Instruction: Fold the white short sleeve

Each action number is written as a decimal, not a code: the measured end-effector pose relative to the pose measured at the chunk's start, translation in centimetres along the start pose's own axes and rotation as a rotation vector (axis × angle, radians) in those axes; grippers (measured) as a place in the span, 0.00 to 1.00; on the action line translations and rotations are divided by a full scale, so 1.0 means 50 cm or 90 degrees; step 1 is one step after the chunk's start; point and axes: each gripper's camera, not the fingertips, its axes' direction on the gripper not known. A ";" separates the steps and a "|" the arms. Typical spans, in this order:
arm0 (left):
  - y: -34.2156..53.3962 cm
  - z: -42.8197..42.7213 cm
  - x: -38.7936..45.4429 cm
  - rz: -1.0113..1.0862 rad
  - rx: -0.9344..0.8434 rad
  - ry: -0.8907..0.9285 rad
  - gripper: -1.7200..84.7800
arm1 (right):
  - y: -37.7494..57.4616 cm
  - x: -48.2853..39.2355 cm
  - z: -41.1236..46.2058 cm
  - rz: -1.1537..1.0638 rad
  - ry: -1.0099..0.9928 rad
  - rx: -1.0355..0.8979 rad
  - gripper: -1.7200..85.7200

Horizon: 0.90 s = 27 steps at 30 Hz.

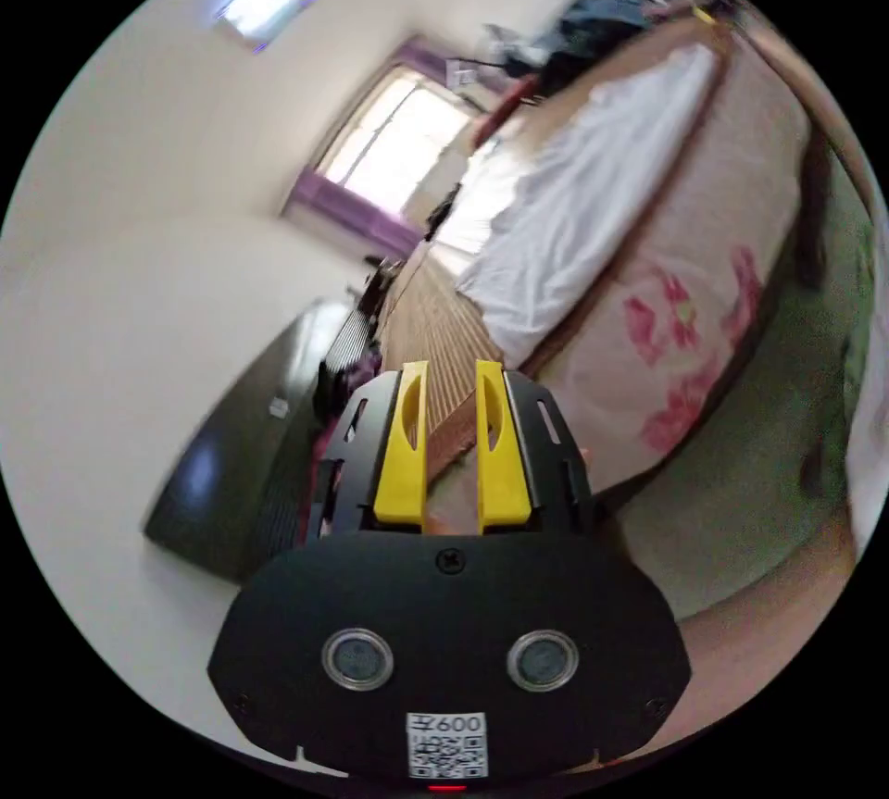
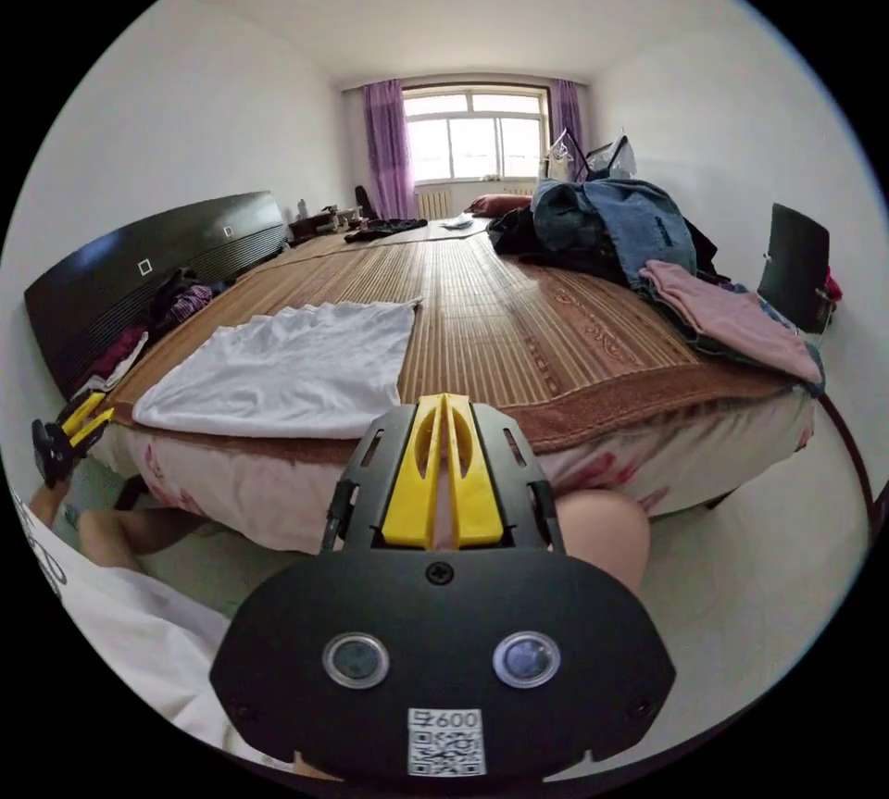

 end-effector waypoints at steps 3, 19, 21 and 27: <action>-0.046 0.005 0.075 0.211 0.040 0.016 0.10 | 0.029 -0.058 0.044 -0.071 -0.027 -0.018 0.01; -0.110 0.055 0.160 0.268 -0.013 0.069 0.04 | 0.345 -0.466 0.116 -0.564 -0.232 0.093 0.05; -0.111 0.051 0.152 0.246 -0.008 0.069 0.04 | 0.388 -0.535 0.137 -0.654 -0.249 0.099 0.07; -0.107 0.043 0.120 0.179 0.006 0.101 0.04 | 0.466 -0.685 0.226 -0.792 -0.328 0.096 0.10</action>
